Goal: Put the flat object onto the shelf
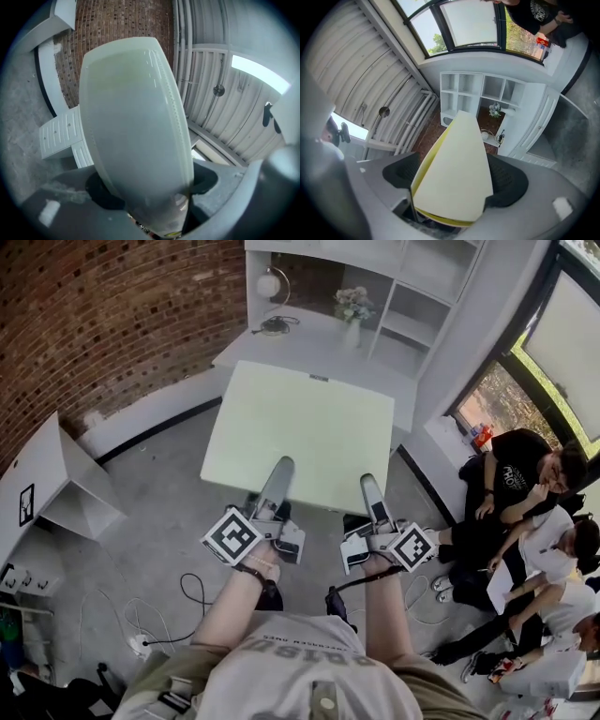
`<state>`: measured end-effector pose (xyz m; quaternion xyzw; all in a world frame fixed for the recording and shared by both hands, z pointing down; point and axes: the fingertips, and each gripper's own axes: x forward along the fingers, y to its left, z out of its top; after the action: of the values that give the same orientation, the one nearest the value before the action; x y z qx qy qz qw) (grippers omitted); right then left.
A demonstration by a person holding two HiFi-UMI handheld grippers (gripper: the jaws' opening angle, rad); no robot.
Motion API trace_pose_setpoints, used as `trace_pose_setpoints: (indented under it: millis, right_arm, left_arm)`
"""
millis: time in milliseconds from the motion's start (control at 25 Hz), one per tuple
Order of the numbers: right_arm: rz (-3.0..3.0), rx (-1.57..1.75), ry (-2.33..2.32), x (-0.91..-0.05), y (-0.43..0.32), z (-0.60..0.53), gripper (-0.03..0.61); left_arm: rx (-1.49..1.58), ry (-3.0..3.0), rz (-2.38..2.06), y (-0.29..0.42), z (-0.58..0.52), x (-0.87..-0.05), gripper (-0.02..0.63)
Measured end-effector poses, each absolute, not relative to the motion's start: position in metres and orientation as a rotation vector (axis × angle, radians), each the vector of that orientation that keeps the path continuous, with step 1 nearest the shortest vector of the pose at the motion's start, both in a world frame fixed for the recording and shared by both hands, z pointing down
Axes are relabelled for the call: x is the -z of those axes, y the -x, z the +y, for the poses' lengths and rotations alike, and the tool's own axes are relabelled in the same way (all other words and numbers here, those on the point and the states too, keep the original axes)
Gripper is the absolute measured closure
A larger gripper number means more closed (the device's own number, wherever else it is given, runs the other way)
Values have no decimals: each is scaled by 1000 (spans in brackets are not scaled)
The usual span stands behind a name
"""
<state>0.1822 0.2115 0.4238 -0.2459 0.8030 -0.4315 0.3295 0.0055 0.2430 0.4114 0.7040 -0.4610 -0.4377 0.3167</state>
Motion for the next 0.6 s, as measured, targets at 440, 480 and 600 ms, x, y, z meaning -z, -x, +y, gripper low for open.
trace_pose_setpoints:
  millis: [440,480,600]
  right_arm:
    - [2196,1041,761,-409,-135,108,184]
    - [2195,1041,772,-408,-133,99,184]
    - [2199,1037,798,-406,-124,72,184]
  left_arm:
    - [1115,-1938,-1135,36,127,-384,256]
    - [1115,-1937,-1126,38,117,-383,256]
    - [1111,-1929,-1106,47,88,-384,256]
